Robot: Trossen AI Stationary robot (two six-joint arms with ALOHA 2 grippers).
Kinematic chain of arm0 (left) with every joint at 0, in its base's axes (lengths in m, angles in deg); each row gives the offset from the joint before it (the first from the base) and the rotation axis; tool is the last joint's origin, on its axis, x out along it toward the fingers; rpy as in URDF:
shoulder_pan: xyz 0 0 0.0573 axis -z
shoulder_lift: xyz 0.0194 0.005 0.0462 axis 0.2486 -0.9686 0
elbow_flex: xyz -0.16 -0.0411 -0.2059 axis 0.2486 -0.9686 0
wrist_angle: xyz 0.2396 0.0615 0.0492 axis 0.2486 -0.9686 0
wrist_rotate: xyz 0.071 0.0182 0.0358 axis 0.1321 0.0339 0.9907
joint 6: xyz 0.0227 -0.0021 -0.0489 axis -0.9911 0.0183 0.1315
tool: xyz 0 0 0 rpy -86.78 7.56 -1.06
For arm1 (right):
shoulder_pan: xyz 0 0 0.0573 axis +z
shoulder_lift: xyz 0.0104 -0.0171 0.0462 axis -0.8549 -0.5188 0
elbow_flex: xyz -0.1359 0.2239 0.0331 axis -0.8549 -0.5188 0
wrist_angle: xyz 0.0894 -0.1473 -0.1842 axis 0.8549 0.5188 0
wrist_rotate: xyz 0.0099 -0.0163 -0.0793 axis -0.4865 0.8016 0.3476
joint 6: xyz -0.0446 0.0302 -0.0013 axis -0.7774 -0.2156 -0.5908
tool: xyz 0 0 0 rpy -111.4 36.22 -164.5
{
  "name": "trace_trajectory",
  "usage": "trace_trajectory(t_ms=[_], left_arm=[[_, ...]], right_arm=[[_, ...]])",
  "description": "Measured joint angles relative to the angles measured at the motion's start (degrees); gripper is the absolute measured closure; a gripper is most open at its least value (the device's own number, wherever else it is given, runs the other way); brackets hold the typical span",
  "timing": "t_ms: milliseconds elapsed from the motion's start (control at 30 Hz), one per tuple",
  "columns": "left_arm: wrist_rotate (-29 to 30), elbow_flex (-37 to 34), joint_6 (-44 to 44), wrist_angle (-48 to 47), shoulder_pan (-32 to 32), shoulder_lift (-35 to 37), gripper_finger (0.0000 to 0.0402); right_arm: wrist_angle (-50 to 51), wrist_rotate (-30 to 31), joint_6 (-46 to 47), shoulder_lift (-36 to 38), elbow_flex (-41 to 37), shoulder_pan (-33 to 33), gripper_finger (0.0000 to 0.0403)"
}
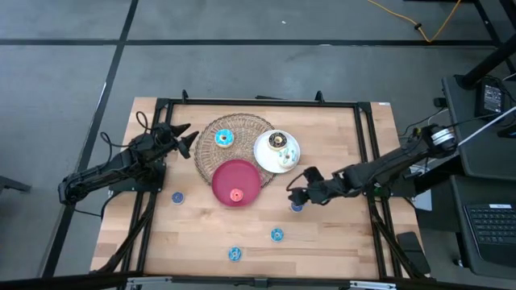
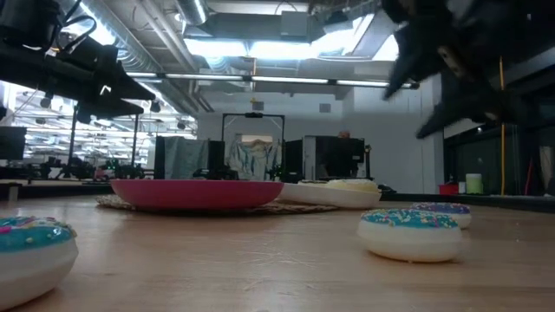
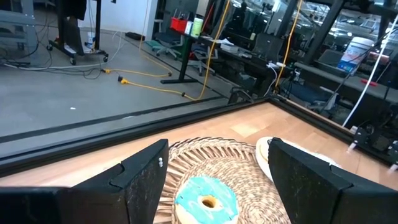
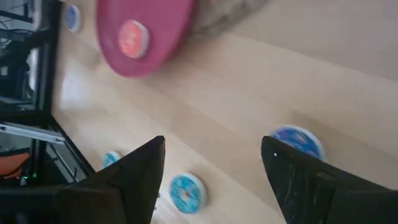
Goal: Pick & Place donuts
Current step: Put the right blue donut on the pink plate
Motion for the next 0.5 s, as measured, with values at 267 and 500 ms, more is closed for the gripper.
trace_trajectory(t_ms=[267, 500], left_arm=[[0.0, 0.0, 0.0, 0.1, 0.0, 0.0, 0.0135], [0.0, 0.0, 0.0, 0.0, 0.0, 0.0, 0.0135]], right_arm=[[-0.9, -1.7, 5.4, 3.4, -8.6, 2.2, 0.0135], [-4.6, -3.4, 5.7, 3.4, -13.1, 2.5, 0.0135]])
